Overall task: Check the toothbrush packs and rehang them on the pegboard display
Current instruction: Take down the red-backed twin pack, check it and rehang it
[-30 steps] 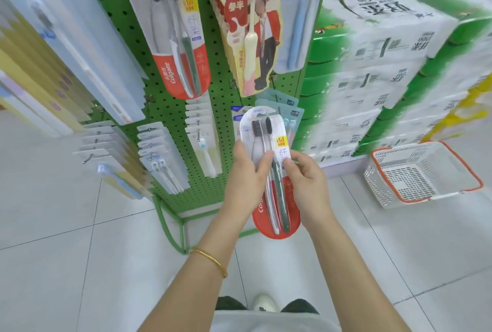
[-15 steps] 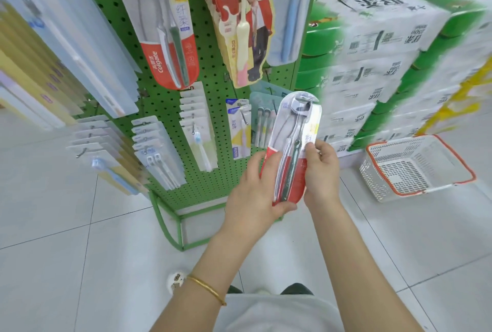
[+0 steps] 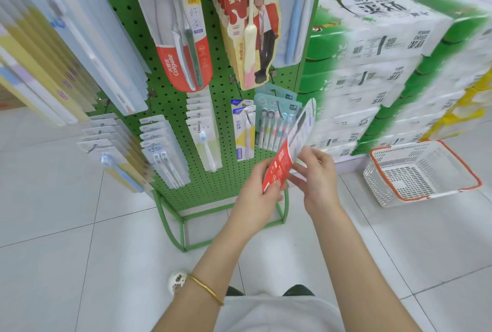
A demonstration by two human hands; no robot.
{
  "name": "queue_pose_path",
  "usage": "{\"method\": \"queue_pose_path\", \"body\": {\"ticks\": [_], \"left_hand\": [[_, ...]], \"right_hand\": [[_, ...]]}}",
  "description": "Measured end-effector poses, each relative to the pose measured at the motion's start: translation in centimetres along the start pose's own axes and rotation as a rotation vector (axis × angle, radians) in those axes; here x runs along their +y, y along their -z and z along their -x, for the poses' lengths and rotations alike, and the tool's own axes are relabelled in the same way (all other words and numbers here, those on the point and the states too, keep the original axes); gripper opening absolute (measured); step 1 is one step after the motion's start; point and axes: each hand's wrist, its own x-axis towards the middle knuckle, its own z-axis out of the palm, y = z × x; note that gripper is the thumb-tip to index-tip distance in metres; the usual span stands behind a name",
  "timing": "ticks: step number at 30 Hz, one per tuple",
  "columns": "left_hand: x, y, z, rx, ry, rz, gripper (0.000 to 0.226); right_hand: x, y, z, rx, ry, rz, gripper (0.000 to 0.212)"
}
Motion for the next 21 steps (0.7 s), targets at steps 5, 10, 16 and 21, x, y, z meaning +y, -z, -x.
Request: {"method": "queue_pose_path", "body": {"ticks": [5,10,16,21], "left_hand": [[-0.4,0.8,0.0,0.095,0.181,0.255,0.026],[-0.3,1.8,-0.3,0.298,0.114,0.113,0.040],[3.0,3.2,-2.4,0.395,-0.043,-0.033,0.025],[5.9,5.0,-3.9,0.485,-0.182,-0.062,0.017]], "right_hand": [[0.2,0.4,0.2,-0.094,0.056,-0.012,0.015],[0.0,0.2,0.8,-0.216,0.165,0.104,0.018],[-0.5,-0.8,1.6,-0.472,0.195,0.179,0.029],[-0.9,-1.7,2.1,-0.588,0.264,0.263,0.032]]}}
